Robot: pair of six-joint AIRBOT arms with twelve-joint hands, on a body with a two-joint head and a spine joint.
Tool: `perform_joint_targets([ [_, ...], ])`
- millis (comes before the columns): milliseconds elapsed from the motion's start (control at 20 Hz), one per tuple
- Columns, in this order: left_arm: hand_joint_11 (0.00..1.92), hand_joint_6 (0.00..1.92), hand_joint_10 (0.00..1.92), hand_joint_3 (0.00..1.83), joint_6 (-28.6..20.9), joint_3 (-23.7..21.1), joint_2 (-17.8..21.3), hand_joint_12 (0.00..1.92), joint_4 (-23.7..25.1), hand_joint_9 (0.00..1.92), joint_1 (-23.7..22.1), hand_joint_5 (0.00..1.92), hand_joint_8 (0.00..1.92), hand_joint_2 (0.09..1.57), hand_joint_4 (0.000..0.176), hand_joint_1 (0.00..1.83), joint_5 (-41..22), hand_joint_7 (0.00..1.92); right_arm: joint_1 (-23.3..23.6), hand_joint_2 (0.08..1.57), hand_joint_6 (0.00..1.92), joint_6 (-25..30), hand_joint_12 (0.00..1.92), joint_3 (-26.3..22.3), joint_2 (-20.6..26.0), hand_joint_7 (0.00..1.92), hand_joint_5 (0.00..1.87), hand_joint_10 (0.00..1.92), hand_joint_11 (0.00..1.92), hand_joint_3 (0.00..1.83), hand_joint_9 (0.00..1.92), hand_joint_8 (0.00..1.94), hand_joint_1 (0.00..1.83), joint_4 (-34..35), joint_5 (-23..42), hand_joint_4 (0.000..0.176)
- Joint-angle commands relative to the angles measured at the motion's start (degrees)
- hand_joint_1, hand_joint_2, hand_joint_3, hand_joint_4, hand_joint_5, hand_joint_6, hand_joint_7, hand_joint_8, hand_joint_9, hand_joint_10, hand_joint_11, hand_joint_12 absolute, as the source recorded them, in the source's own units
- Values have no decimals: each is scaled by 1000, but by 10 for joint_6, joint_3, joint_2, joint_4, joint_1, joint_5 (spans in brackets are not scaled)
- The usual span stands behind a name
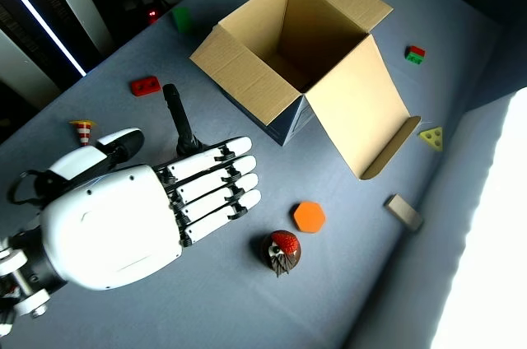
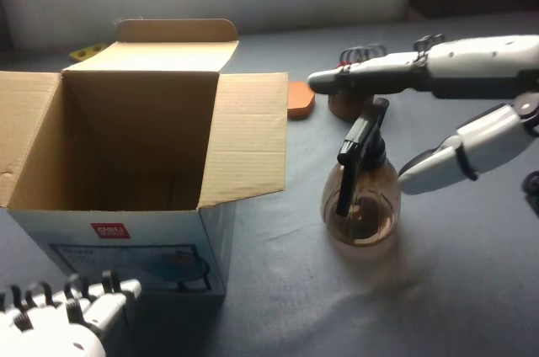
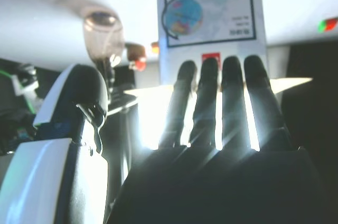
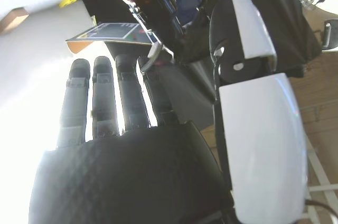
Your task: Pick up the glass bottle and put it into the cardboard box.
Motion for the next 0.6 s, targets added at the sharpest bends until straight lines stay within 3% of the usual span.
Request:
perform_joint_targets([
  [0,0,2,1,1,-12,2,-3,217,57,71,2,108,2,1233,0,251,-35,107,11,1066,0,3,0,1,1,9,0,9,0,0,24,2,752,42,34,0],
  [300,0,0,1,1,-16,14,-45,187,84,70,1,93,0,1234,0,248,-58,96,8,1069,0,-2,0,1,-10,11,0,11,0,0,29,2,751,41,27,0],
  [550,0,7,5,0,-18,19,-69,274,84,89,2,131,3,1232,0,274,-62,117,6,1071,0,-11,0,1,-17,0,0,1,0,0,5,0,755,41,15,0],
])
